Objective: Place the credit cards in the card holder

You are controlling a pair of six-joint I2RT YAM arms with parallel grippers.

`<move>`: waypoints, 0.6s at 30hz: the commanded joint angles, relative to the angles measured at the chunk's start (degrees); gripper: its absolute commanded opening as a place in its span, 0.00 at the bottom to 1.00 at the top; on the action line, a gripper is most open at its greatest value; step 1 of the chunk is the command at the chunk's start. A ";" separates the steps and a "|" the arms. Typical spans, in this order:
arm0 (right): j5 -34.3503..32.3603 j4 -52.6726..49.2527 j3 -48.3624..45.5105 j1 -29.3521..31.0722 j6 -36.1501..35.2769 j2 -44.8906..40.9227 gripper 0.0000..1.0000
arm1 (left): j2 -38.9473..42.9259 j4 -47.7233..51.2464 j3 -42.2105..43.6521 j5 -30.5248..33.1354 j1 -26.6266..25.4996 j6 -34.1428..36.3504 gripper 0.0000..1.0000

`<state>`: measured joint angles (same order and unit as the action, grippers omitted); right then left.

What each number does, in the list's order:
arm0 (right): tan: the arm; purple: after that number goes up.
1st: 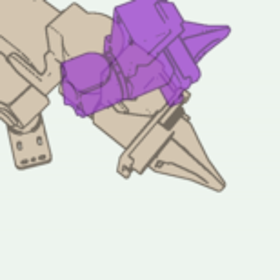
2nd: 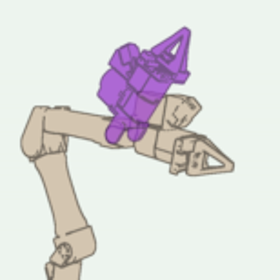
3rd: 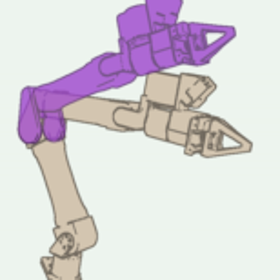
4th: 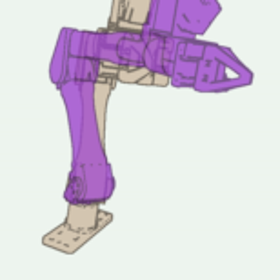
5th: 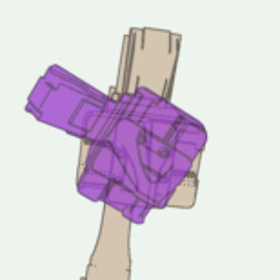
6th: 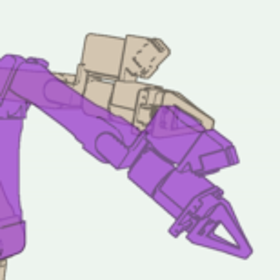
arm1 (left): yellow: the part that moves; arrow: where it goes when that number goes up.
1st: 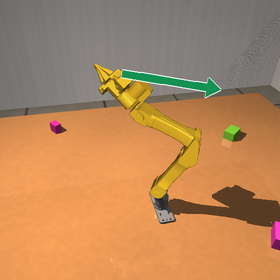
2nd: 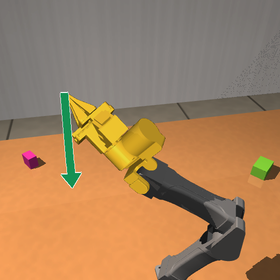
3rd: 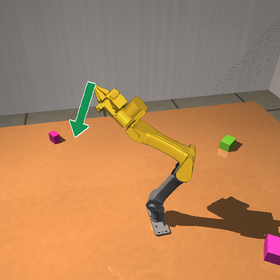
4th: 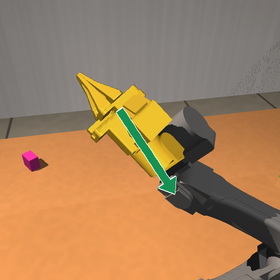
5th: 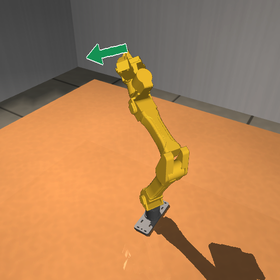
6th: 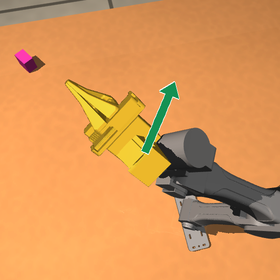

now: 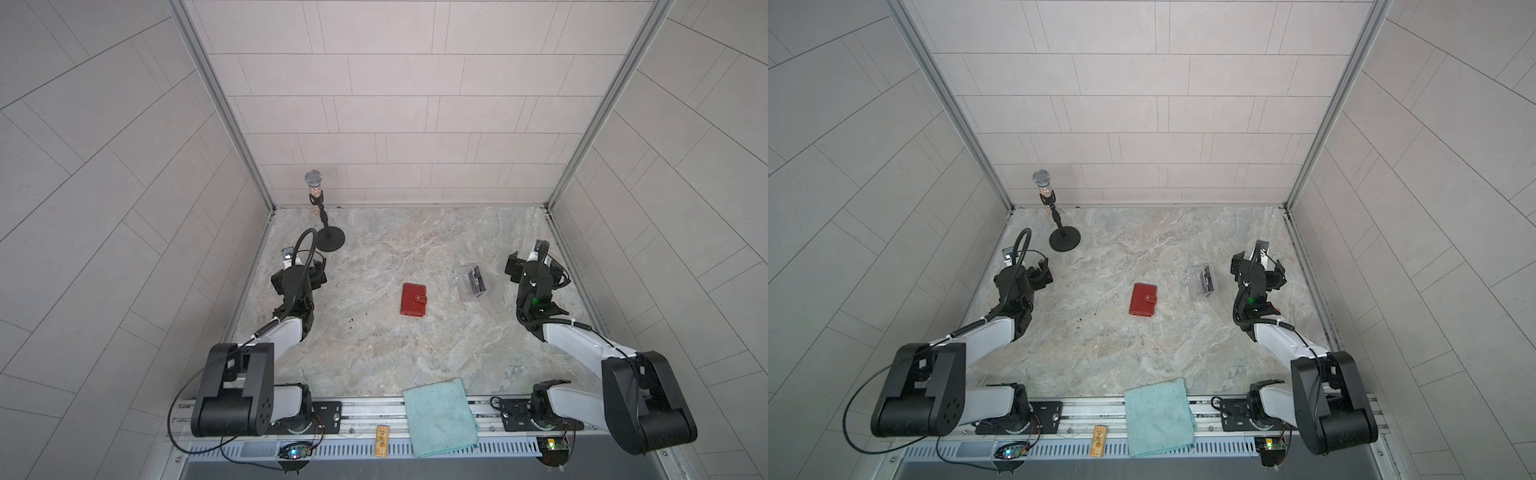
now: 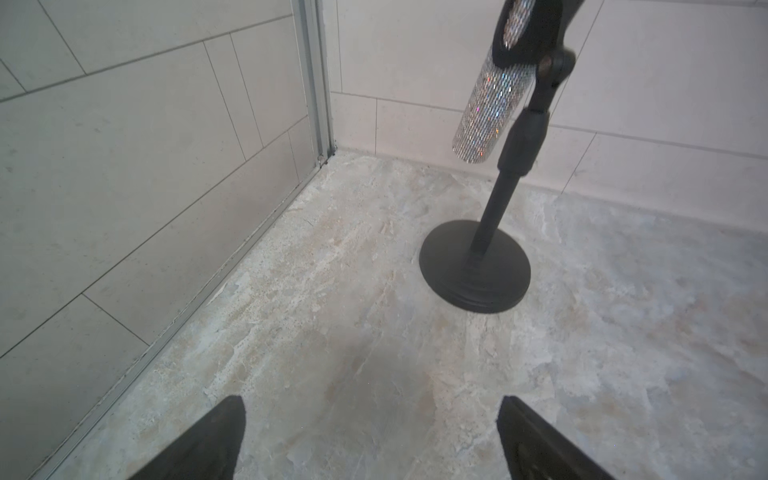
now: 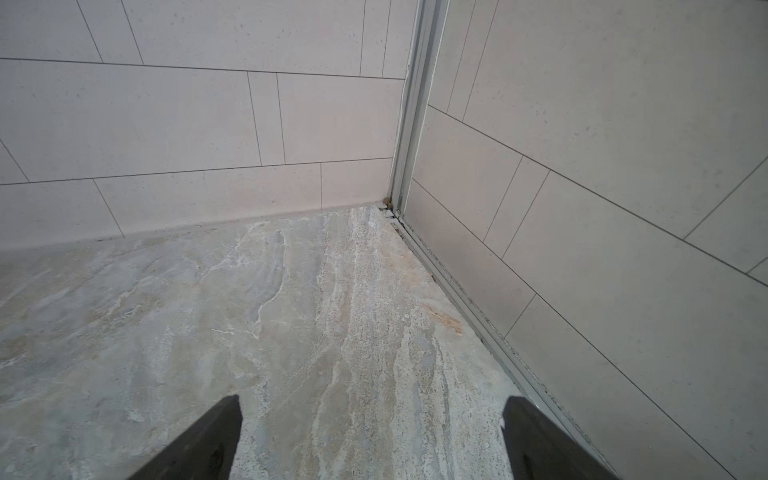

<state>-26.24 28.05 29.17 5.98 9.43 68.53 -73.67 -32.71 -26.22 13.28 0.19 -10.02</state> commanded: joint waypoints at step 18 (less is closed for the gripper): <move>31.40 -38.42 16.80 22.20 1.94 2.89 0.84 | -10.46 33.70 -20.43 -21.28 -26.42 -17.97 0.87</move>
<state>2.59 -5.21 45.12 25.54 11.20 69.76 -81.23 -5.13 -44.21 -3.77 -25.08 -26.13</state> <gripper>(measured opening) 0.850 0.890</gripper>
